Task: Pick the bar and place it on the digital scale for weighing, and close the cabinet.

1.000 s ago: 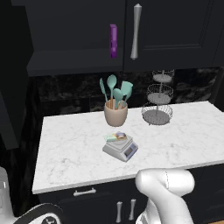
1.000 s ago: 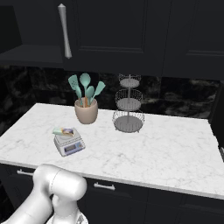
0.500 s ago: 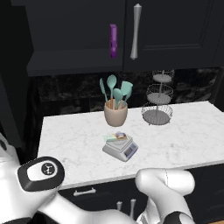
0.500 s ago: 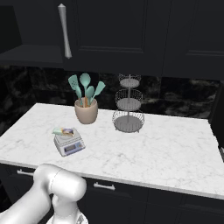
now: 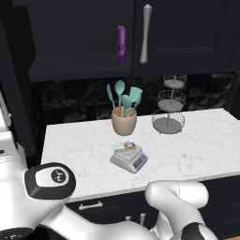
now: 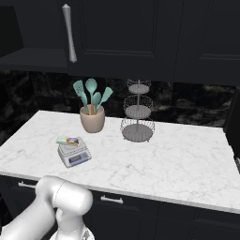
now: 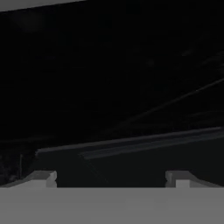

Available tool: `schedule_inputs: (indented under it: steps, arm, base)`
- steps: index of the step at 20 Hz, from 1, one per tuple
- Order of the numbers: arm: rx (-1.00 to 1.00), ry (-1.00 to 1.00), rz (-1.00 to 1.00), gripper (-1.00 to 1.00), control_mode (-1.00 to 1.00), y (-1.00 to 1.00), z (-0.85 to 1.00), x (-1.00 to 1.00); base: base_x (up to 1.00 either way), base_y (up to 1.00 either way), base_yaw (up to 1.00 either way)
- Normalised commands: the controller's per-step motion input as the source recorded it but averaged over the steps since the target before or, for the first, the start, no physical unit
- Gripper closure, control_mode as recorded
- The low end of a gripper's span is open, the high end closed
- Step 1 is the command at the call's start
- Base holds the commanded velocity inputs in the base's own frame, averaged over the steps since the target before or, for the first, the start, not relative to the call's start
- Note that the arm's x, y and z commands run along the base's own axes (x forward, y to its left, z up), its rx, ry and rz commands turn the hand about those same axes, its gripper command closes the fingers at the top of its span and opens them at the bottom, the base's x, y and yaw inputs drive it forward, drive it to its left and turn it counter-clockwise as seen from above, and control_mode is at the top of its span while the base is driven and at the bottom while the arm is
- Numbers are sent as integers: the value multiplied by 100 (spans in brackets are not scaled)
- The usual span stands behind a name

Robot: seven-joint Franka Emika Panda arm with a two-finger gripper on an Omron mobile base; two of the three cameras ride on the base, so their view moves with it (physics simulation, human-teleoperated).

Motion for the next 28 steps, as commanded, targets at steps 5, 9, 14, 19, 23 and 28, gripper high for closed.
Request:
schedule_inputs:
  steps: [5, 9, 14, 19, 23, 28]
  arm:
    - [28, 0, -12, -100, -100, -100, 45, -19]
    - [36, 7, -19, -100, -100, -100, 7, 0]
    - [31, 11, -17, -100, -100, -100, 0, 46]
    - [24, 6, -7, -100, -100, -99, 0, 96]
    - [23, 2, -1, -100, -100, -81, 0, 100]
    - [17, 0, 0, -100, -100, -59, -9, 100]
  base:
    - [0, 0, 0]
    - [0, 0, 0]
    - [0, 0, 0]
    - [0, 0, 0]
    - [0, 0, 0]
    - [0, 0, 0]
